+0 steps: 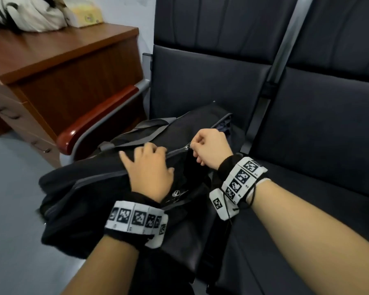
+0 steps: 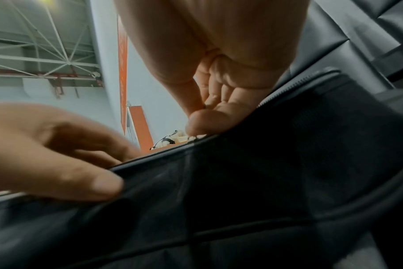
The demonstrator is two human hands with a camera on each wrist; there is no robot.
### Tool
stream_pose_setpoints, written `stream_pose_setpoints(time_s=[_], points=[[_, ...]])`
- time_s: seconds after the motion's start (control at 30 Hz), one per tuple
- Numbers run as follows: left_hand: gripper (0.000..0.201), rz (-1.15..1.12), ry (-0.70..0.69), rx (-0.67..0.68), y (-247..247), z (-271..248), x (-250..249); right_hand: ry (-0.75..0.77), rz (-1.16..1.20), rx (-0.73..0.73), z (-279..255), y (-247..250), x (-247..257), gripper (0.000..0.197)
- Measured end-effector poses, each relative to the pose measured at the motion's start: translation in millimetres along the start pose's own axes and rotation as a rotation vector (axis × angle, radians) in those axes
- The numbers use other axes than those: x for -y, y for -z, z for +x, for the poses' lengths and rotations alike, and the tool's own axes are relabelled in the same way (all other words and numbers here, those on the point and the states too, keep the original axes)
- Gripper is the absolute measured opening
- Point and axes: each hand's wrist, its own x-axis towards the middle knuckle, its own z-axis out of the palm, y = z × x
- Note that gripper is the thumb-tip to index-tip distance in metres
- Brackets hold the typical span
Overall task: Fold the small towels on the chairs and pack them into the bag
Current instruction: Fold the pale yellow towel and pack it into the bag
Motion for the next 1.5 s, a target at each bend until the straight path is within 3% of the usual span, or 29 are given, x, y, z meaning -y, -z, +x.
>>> stream_pose_setpoints(time_s=[0.1, 0.23, 0.37, 0.53, 0.67, 0.73, 0.93, 1.3, 1.43, 1.5], points=[[0.045, 0.008, -0.031, 0.048, -20, 22, -33, 0.044, -0.004, 0.085, 7, 6, -3, 0.014], [0.015, -0.054, -0.030, 0.002, -31, 48, -38, 0.028, -0.002, 0.135, 27, 22, -22, 0.015], [0.013, -0.156, 0.022, -0.099, -30, 55, -27, 0.024, -0.061, 0.045, 62, 56, -48, 0.017], [0.003, -0.072, 0.123, -0.112, -22, 71, -42, -0.065, -0.033, -0.160, 94, 97, -89, 0.016], [0.033, -0.052, -0.096, -0.027, -34, 85, -101, -0.019, 0.069, -0.151, 92, 95, -100, 0.020], [0.041, -0.047, -0.136, 0.019, -46, 93, -130, 0.015, 0.090, -0.149, 94, 96, -101, 0.021], [0.012, -0.210, -0.104, -0.072, -60, 105, -137, -0.007, 0.063, -0.151, 99, 107, -117, 0.021], [0.018, -0.352, -0.200, -0.231, -45, 81, -119, -0.159, 0.107, -0.158, 109, 98, -153, 0.015], [0.021, -0.374, -0.177, -0.173, -36, 81, -120, -0.176, 0.135, -0.149, 111, 94, -162, 0.015], [0.023, -0.353, -0.139, -0.072, -33, 83, -124, -0.166, 0.138, -0.143, 112, 96, -165, 0.015]])
